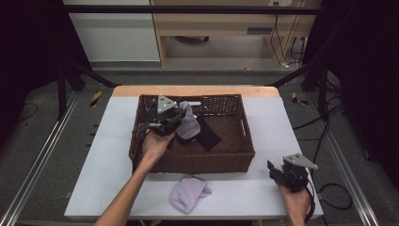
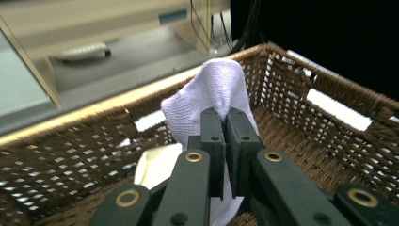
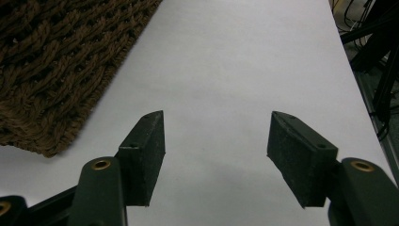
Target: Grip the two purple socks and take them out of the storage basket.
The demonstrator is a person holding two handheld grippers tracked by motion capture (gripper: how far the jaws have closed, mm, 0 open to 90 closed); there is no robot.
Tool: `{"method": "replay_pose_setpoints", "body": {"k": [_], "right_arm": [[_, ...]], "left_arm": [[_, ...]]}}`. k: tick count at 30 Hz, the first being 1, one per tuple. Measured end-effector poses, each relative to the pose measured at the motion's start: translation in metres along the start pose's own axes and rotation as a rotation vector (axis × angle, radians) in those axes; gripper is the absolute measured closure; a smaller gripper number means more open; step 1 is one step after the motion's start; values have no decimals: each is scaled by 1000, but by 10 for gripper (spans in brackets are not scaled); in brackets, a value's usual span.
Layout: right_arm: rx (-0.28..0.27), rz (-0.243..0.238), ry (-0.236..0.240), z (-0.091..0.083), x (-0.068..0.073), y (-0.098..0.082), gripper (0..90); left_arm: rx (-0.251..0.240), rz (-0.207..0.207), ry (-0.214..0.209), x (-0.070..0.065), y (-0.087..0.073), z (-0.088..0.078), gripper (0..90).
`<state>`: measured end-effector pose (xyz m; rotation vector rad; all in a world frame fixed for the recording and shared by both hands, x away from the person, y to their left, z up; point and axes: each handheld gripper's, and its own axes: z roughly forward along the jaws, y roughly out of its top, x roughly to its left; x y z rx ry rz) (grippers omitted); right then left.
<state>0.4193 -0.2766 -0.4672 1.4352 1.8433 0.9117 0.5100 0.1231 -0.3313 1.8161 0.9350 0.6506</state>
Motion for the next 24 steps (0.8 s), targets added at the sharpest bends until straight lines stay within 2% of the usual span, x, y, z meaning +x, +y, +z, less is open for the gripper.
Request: {"method": "replay_pose_setpoints", "body": {"k": [4,12,14,16,24], "right_arm": [[0,-2,-1,0,0,0,374],[-2,0,-3,-1,-1,0,374],[-2,2,-3,-1,-1,-1,375],[-3,3,-3,-2,-1,-1,375],[-5,0,-3,-2,0,-1,375]], "left_arm": [[-57,-19,-29,0,3,-17,856],[-149,-8,-45,-4,9,-46,856],[-184,-18,-59,-5,11,-57,856],[-185,-16,-64,-5,11,-60,856],[-239,-2,-116,-12,16,-88,856]]}}
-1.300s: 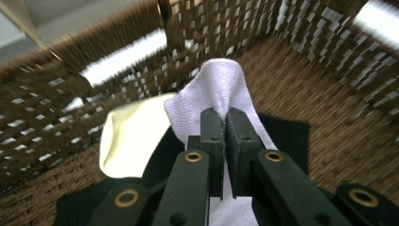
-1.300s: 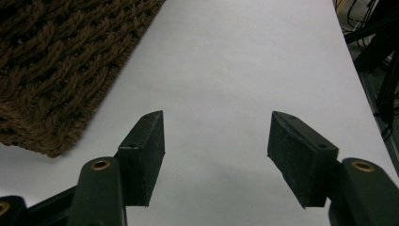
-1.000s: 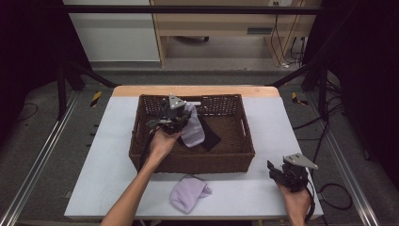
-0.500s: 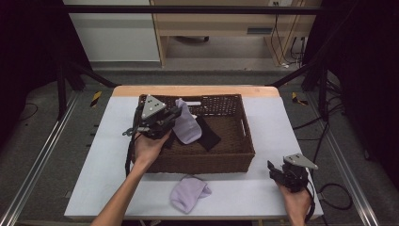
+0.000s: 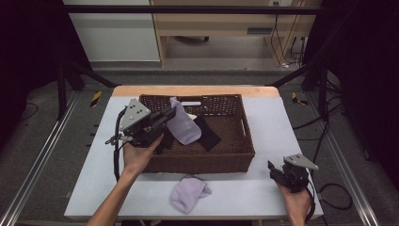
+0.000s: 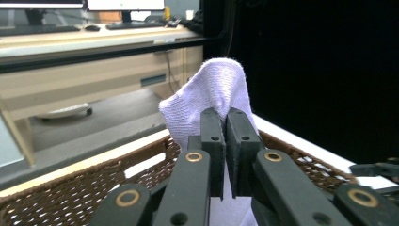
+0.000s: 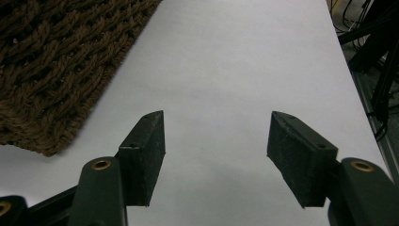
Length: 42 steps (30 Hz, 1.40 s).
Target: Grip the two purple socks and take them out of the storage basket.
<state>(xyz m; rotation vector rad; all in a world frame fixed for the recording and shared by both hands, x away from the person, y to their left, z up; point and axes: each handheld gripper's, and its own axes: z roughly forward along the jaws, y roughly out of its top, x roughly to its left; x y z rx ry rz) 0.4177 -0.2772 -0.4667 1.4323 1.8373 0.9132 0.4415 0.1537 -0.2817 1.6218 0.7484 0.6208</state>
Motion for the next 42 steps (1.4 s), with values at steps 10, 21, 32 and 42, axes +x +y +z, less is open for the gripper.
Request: {"method": "replay_pose_setpoints", "body": {"k": [10,21,32,42], "right_arm": [[-2,0,2,-1,0,0,376],[-1,3,2,-1,1,0,376],[0,6,-1,-2,1,-1,377],[4,2,0,-1,2,-1,377]], "left_arm": [[-66,51,-44,-19,4,-37,855],[-44,36,-75,-25,-18,-62,856],[40,41,-108,-36,-59,-71,856],[165,7,-125,-37,-104,-61,856]]}}
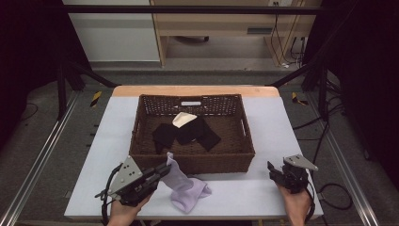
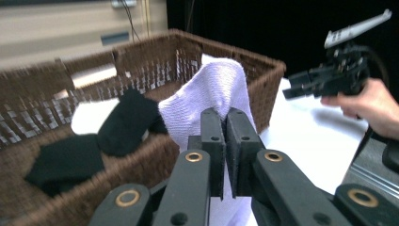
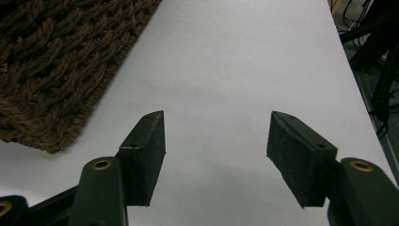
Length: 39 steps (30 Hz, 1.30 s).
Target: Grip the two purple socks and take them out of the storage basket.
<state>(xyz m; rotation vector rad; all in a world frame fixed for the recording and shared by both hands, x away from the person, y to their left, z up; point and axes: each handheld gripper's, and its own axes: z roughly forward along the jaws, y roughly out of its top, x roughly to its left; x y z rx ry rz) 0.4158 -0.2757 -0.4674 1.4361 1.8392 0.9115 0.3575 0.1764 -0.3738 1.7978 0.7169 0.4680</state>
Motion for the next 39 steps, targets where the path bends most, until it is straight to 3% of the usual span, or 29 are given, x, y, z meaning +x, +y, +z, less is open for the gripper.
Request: {"method": "replay_pose_setpoints", "body": {"k": [12,14,18,22,24,31,35,39], "right_arm": [[5,-1,13,0,-1,-1,376],[9,-5,13,1,0,-1,376],[11,-9,14,1,1,-1,373],[10,-4,11,1,0,-1,370],[11,-4,13,1,0,-1,369],[13,-5,12,1,0,-1,349],[14,-2,10,0,0,-1,332],[17,7,8,0,-1,-2,311]], "left_arm": [[134,-29,-3,2,-39,27,854],[173,-32,-3,3,-46,33,853],[246,-22,-8,3,-55,45,848],[285,-14,-12,2,-62,53,833],[307,-15,-7,1,-65,58,790],[335,-49,32,2,-64,60,395],[321,-90,35,8,-62,53,328],[306,-103,53,14,-61,43,299]]}}
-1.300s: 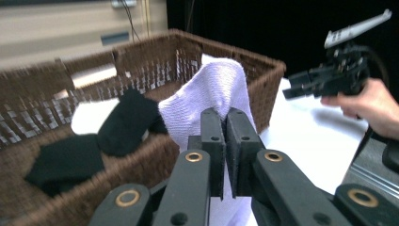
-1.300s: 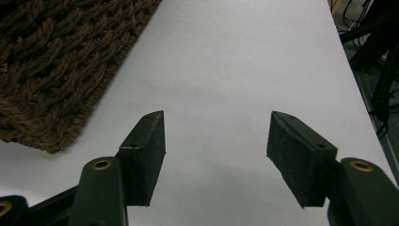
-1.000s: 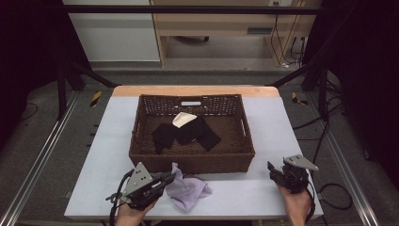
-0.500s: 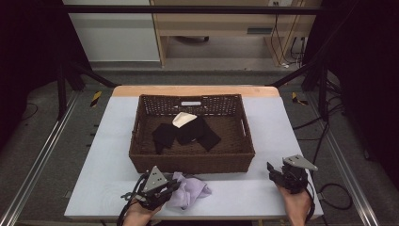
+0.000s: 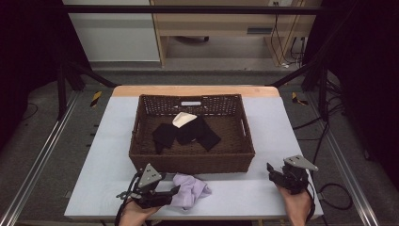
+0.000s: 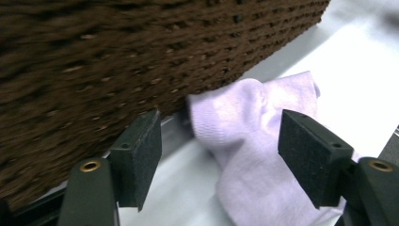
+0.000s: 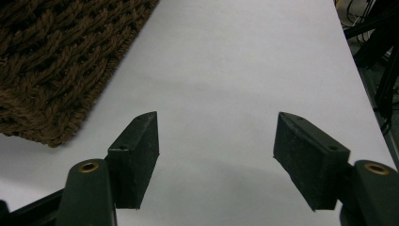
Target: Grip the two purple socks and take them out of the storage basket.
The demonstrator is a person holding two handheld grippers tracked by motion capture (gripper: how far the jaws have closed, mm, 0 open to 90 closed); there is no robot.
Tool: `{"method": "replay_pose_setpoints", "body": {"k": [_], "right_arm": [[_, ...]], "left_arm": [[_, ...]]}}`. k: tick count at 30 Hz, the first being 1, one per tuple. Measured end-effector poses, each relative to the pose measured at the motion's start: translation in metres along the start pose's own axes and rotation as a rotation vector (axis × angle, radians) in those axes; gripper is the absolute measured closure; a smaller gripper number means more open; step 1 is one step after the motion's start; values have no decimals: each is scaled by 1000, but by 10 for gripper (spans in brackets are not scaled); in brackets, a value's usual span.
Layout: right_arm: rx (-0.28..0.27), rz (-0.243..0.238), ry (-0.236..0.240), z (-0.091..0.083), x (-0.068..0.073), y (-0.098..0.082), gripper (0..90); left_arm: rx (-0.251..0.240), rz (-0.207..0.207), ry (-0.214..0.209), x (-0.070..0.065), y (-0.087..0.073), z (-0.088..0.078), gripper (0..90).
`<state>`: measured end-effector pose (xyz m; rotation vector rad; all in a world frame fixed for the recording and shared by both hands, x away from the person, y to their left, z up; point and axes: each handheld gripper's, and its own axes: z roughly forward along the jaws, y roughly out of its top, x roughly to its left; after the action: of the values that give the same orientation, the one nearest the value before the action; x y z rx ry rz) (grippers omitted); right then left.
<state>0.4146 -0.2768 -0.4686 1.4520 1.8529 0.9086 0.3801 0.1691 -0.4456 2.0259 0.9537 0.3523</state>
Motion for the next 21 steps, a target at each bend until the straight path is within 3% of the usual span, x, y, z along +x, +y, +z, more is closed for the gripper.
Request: {"method": "replay_pose_setpoints", "body": {"k": [9,21], "right_arm": [[0,15,-1,0,-2,0,269],[8,20,0,1,-2,-1,258]], "left_arm": [[2,-21,52,18,-11,-15,276],[-17,-69,112,51,-27,-38,251]]}}
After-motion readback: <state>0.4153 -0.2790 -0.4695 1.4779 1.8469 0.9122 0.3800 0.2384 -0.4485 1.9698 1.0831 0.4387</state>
